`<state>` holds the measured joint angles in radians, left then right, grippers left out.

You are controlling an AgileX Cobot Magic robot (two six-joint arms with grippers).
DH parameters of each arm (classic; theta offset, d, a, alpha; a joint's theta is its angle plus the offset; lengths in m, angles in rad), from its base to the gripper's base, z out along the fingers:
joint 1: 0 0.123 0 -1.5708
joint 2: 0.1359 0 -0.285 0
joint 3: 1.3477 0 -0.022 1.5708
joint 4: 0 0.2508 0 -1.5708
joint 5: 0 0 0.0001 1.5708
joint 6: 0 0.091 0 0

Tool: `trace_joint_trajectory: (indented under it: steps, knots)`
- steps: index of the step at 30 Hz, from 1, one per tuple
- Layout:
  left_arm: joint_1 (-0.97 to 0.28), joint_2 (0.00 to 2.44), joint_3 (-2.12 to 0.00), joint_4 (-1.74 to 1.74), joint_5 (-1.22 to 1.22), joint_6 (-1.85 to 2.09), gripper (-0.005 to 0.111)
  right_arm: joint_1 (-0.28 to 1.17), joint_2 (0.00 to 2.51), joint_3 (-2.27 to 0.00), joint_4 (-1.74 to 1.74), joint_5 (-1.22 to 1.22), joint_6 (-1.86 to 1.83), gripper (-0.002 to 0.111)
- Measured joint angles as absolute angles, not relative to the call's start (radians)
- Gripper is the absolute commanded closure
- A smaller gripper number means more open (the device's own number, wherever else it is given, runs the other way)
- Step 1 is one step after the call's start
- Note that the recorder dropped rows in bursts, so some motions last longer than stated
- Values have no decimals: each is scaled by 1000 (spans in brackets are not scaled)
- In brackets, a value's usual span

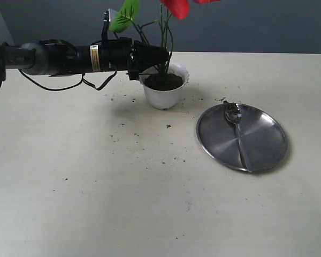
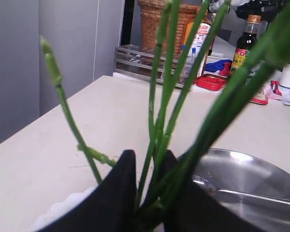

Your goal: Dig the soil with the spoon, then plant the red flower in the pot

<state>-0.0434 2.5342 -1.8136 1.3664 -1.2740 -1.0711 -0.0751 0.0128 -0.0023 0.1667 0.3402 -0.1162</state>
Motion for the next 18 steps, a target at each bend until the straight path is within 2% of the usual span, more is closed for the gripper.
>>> trace_joint_trajectory:
  steps: [3,8,18]
  knots:
    - [-26,2534,-1811,1364,-1274,-1069,90,-75,13,-2,167,340,-116,109]
    - [-14,2534,-1808,1366,-1263,-1069,81,-75,13,-2,167,340,-116,109]
    - [-14,2534,-1804,1389,-1244,-1065,81,-75,13,-2,167,340,-116,109]
